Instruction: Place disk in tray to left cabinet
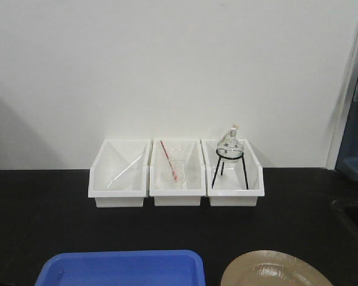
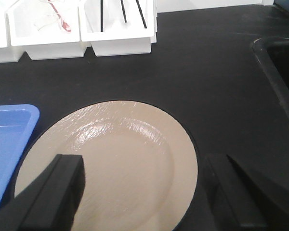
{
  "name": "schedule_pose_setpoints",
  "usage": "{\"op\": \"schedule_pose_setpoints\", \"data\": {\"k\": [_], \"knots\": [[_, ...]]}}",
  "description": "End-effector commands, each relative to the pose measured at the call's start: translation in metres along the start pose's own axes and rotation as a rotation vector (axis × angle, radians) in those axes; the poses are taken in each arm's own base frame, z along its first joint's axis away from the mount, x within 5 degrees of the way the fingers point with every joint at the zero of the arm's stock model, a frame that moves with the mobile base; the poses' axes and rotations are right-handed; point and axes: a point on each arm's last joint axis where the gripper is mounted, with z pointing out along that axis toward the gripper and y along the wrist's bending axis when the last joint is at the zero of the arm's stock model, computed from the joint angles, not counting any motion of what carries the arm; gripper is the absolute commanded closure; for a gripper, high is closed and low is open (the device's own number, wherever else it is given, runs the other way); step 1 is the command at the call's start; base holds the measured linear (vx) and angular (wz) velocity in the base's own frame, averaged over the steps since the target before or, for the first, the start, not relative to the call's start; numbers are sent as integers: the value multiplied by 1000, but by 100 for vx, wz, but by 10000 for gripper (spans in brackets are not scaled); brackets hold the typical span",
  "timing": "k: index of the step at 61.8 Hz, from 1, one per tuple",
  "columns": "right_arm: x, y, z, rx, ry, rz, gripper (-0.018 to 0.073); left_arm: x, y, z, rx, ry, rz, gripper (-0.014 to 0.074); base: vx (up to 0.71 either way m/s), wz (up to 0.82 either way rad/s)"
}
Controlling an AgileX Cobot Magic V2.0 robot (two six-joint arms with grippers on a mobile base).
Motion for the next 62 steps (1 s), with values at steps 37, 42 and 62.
{"op": "schedule_pose_setpoints", "data": {"k": [37, 42, 62], "knots": [[-9, -13, 29, 94, 224, 279, -1, -51, 0, 68, 53, 113, 22, 152, 0, 0], [-30, -27, 46, 150, 230, 305, -1, -52, 0, 65, 53, 104, 23, 152, 0, 0], [-72, -62, 133, 124, 747, 181, -1, -53, -1, 64, 53, 99, 22, 153, 0, 0]]}}
